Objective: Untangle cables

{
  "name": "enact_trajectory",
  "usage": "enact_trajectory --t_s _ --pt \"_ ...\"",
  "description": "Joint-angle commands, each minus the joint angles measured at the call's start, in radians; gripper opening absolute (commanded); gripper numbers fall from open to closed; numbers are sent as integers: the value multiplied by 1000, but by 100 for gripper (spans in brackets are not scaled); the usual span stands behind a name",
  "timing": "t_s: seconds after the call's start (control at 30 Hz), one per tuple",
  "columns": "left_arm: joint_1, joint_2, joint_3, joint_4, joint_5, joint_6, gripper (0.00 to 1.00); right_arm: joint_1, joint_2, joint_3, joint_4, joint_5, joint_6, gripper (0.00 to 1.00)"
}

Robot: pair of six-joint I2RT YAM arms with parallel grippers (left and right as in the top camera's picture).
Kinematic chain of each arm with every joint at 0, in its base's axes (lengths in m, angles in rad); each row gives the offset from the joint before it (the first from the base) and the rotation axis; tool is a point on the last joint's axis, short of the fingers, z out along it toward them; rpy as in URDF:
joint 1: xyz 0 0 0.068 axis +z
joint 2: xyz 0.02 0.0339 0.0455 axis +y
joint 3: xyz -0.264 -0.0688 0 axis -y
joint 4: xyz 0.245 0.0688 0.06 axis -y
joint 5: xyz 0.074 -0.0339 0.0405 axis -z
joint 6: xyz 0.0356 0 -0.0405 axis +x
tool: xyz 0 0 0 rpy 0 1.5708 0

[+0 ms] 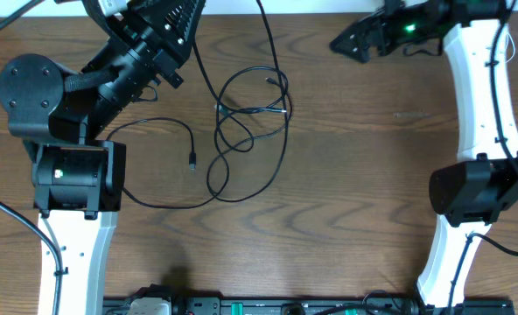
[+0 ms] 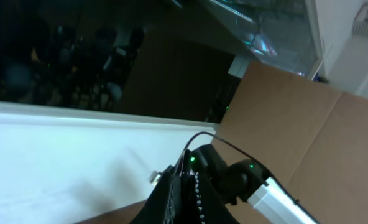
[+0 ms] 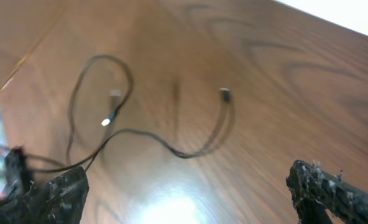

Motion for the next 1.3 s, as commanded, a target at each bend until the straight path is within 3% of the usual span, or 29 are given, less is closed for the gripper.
enact_trajectory --t_s 0.0,0.33,0.77,0.87,0.9,0.93,0.97,1.0,1.17,1.27 --pt "0 -2 7 -2 2 -69 7 18 -49 8 -34 -139 -134 99" --pt "0 46 7 -29 3 -101 7 64 -74 7 -245 -321 -421 99" --pt "0 51 7 -53 40 -133 8 233 -47 -19 -147 -303 -441 96" --pt "0 55 7 -120 40 -133 8 263 -43 -26 -76 -302 -377 83" --pt "0 56 7 -142 40 -132 8 269 -43 -26 -51 -299 -351 67" --pt "0 59 6 -166 40 -132 7 272 -43 -26 -18 -282 -309 29" --pt "0 64 6 -192 40 -132 7 274 -43 -26 14 -252 -254 11" --pt "0 67 6 -213 40 -126 7 275 -43 -26 34 -224 -208 4" --pt "0 106 5 -321 40 -28 7 271 -43 -26 103 87 112 1" --pt "0 138 5 -379 40 -12 8 270 -43 -26 83 153 150 1"
